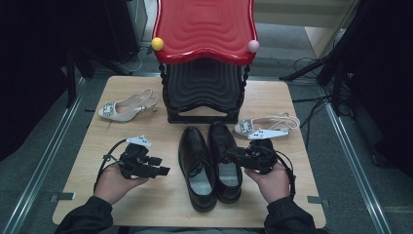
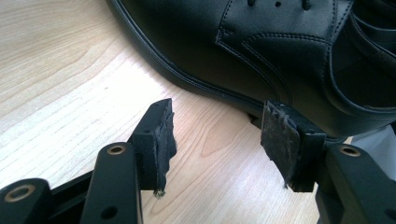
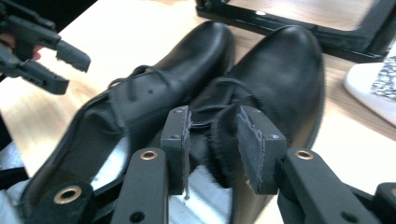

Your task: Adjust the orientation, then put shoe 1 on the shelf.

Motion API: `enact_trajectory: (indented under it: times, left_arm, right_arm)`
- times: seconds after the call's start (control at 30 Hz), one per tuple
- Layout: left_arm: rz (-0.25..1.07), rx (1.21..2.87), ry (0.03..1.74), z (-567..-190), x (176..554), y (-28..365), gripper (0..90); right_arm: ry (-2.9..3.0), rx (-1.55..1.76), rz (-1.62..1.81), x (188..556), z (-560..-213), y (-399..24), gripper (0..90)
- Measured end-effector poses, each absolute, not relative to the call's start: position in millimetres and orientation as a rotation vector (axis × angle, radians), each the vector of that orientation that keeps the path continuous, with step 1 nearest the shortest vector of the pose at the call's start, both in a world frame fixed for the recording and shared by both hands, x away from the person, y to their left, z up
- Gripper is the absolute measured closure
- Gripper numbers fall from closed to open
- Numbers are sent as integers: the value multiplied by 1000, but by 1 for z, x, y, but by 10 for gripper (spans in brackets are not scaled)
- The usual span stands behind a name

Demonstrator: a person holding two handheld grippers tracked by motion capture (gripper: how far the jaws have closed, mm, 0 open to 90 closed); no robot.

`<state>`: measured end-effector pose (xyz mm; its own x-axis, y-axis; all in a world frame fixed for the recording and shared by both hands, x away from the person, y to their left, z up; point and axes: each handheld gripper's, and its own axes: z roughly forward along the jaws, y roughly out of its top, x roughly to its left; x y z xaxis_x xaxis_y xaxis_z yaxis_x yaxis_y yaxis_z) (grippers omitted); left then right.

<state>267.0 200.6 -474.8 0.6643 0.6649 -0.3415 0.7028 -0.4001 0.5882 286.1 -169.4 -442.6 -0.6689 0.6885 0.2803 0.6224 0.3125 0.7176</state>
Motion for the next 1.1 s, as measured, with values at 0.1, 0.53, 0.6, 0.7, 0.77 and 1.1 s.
enact_trajectory:
  times: [0.1, 0.53, 0.6, 0.7, 0.77, 1.1]
  left_arm:
    - [-64, 2149, 1053, -474, 267, 202, 438]
    - [-40, 2156, 1007, -471, 272, 195, 405]
    - [-38, 2157, 1001, -470, 275, 195, 399]
    - [-32, 2141, 996, -468, 277, 196, 393]
    - [-28, 2134, 1001, -468, 278, 197, 389]
    - [-27, 2123, 999, -465, 284, 199, 386]
  right_arm:
    - [2500, 1243, 1297, 280, -443, -165, 657]
    - [2548, 1215, 1251, 255, -448, -147, 634]
    - [2554, 1217, 1246, 253, -450, -144, 625]
    - [2558, 1230, 1233, 251, -454, -139, 614]
    - [2558, 1235, 1226, 251, -456, -136, 605]
    - [2543, 1304, 1177, 252, -463, -129, 559]
